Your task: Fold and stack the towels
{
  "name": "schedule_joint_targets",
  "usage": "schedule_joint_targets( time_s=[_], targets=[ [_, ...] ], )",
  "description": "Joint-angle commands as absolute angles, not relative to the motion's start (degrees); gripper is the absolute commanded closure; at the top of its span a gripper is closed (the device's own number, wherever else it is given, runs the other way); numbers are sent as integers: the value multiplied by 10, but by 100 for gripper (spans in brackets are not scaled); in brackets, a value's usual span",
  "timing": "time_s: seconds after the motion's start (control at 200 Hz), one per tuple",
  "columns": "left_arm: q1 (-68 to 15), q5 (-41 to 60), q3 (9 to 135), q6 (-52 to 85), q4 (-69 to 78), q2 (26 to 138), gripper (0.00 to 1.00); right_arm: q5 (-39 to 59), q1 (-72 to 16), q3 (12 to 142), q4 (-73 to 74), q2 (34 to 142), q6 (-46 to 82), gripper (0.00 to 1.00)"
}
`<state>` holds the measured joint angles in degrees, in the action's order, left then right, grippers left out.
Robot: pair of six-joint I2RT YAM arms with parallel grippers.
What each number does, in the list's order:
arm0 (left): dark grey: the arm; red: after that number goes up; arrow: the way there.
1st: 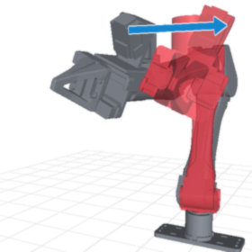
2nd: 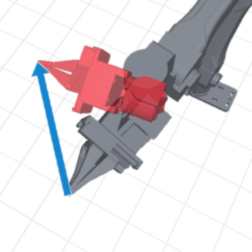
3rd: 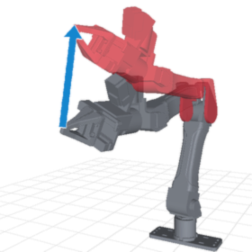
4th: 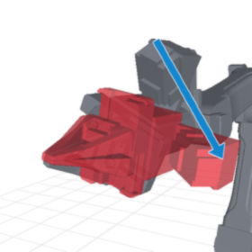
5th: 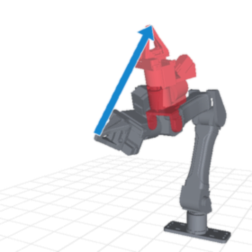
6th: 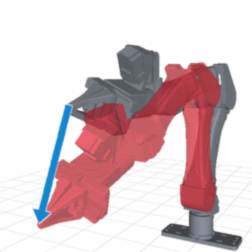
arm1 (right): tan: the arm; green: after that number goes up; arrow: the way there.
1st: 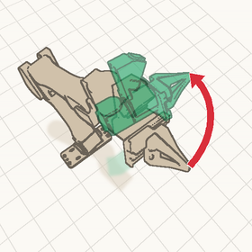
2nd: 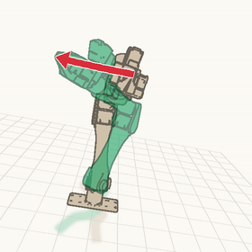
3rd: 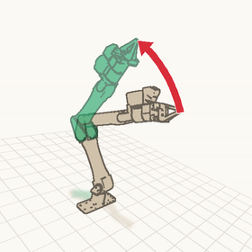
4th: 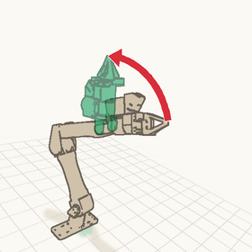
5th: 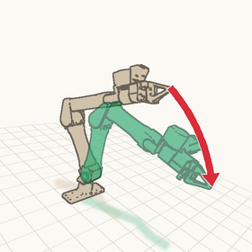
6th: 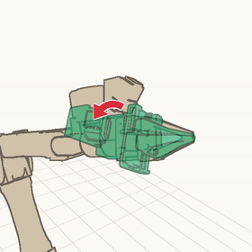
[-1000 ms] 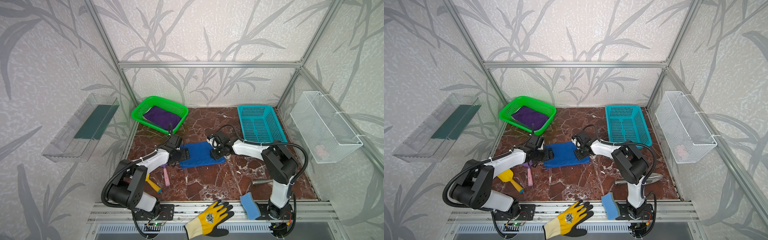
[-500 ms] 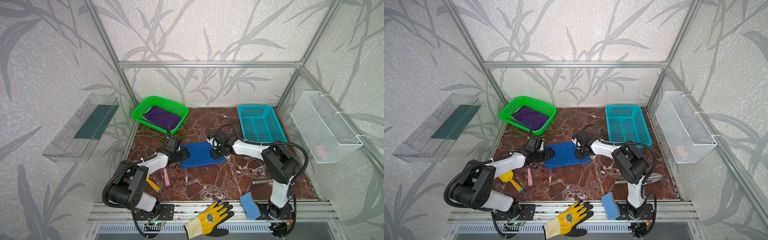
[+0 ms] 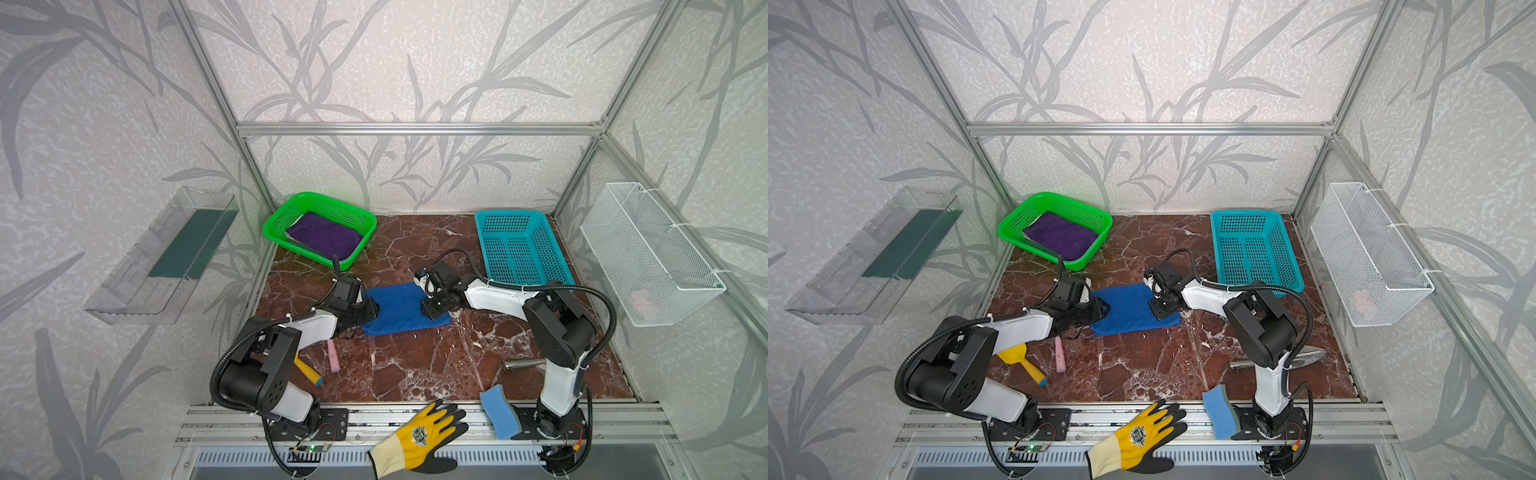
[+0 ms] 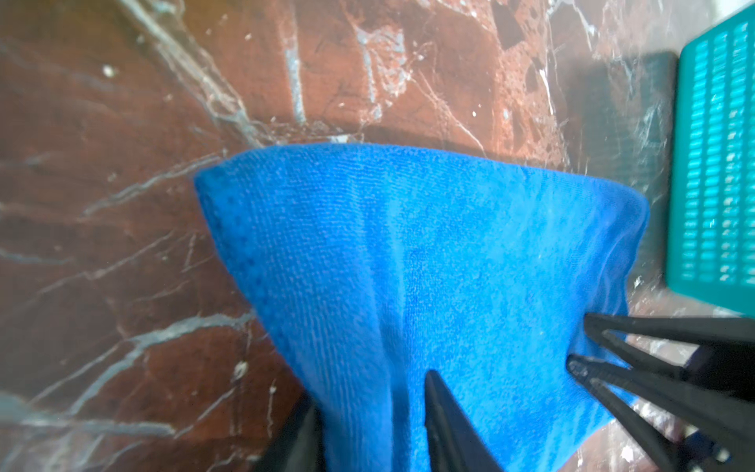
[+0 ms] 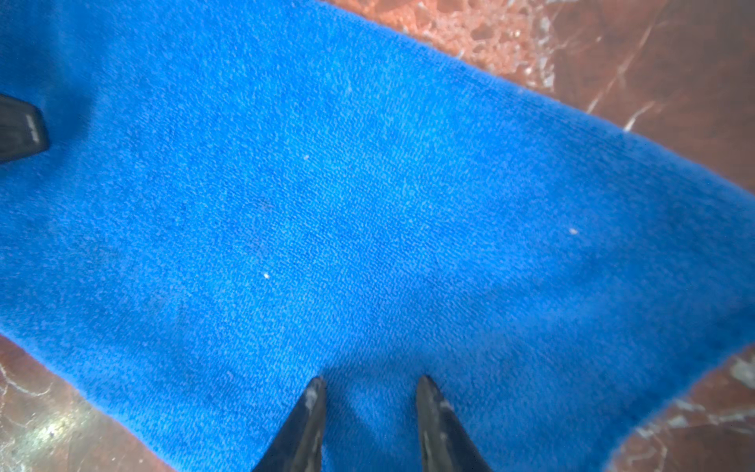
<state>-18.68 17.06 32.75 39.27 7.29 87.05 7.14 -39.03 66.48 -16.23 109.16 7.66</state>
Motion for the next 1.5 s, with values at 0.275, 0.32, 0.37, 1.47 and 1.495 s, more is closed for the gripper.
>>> schedule_joint_targets(
  time_s=[0.275, 0.32, 0.37, 1.47, 1.495],
  targets=[
    [-188, 162, 338, 385, 1, 915, 100, 56, -384, 645, -213, 1104, 75, 61],
    [-188, 157, 346, 380, -10, 914, 100, 58, -384, 646, -211, 1102, 76, 61],
    [-188, 149, 358, 371, -28, 915, 100, 59, -384, 646, -208, 1098, 79, 61],
    [-188, -115, 1019, -25, -512, 1145, 100, 64, -335, 381, 152, 793, 46, 1],
    [-188, -123, 1030, -29, -519, 1149, 100, 67, -335, 378, 157, 794, 45, 1]
  ],
)
